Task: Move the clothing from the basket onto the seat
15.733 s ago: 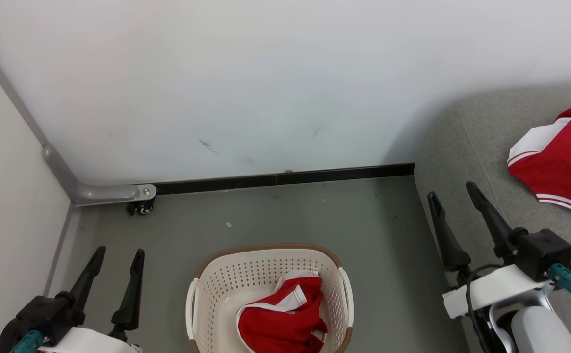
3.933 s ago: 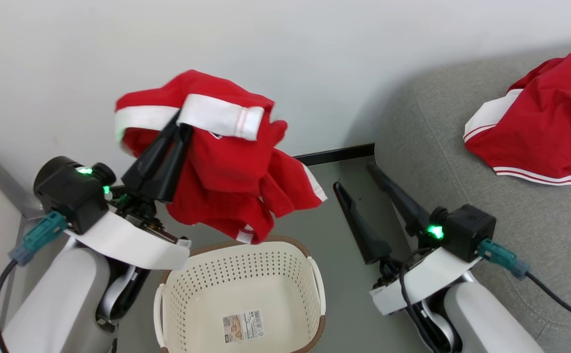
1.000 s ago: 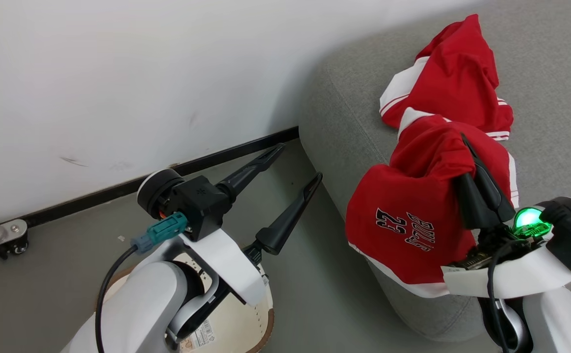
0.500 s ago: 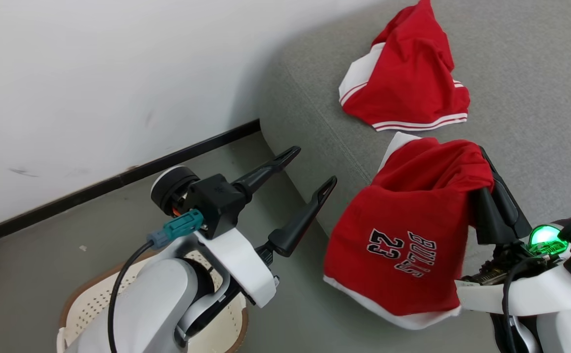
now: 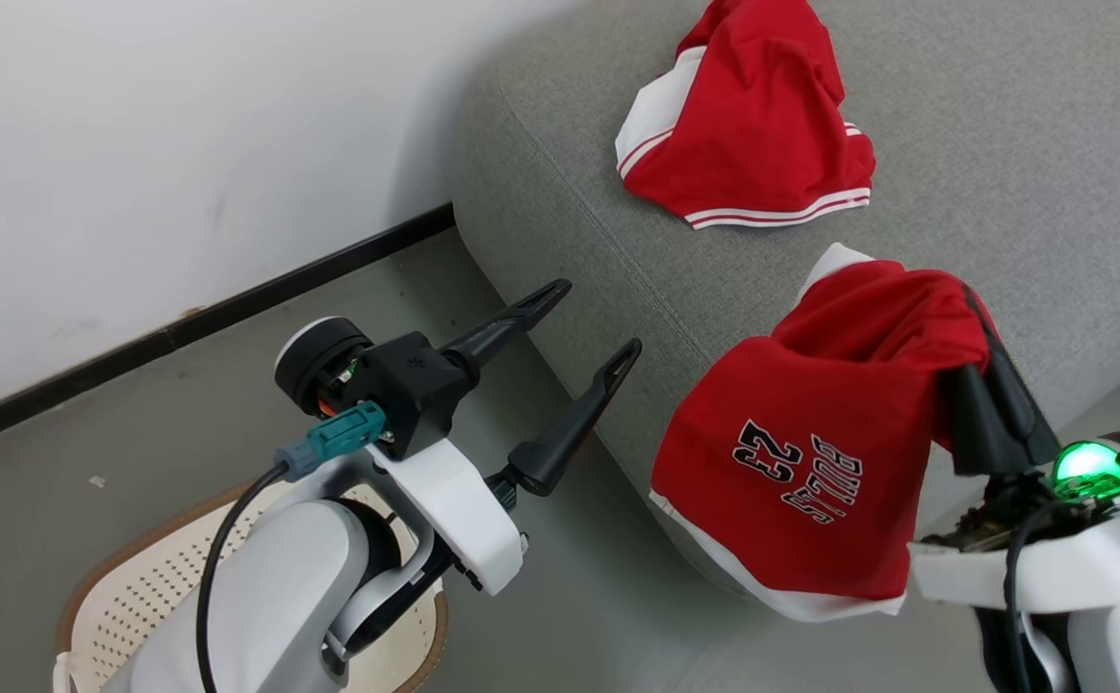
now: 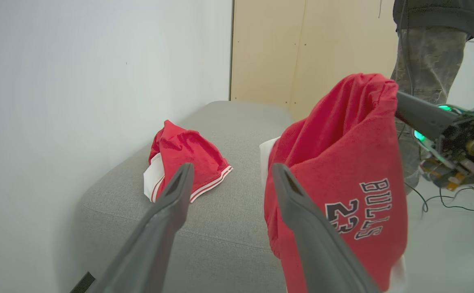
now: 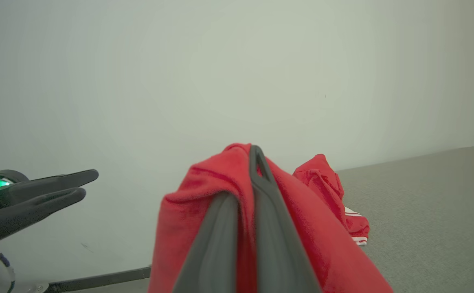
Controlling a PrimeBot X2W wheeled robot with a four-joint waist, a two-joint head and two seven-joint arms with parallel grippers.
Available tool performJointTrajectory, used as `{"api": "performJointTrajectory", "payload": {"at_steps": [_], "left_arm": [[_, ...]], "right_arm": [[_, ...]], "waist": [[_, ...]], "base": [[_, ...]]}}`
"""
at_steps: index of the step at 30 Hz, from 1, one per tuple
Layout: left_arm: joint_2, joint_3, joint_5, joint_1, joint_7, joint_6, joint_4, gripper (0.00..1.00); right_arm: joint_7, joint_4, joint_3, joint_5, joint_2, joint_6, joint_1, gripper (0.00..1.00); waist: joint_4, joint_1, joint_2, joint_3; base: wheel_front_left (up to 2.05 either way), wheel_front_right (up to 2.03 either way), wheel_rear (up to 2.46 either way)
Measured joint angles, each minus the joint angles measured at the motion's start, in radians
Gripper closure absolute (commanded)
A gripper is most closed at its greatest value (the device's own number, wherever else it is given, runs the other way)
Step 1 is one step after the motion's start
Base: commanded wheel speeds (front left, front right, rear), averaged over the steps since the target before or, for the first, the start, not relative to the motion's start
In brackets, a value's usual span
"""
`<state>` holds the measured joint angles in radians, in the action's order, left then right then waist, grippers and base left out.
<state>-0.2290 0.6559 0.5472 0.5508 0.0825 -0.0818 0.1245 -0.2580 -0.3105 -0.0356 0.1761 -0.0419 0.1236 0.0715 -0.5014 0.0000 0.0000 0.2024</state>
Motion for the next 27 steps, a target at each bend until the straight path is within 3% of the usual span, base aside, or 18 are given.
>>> {"api": "performJointTrajectory", "payload": {"at_steps": [11,27], "left_arm": [[-0.024,-0.030,0.007,-0.010,0.036,0.036,0.051,0.00],[-0.088,-0.036,0.012,-0.030,0.133,0.080,0.188,0.00]], "right_arm": [[0.000,0.089,0.074,0.026,0.000,0.000,0.183,1.00],[0.074,0.328,0.140,0.081,-0.139,0.000,0.568,1.00]], "waist": [[-0.022,0.0001,0.0000,0.058],[0.002,0.0000,0.0000,0.169]], "base": [[0.00,0.00,0.00],[0.00,0.00,0.00]]}}
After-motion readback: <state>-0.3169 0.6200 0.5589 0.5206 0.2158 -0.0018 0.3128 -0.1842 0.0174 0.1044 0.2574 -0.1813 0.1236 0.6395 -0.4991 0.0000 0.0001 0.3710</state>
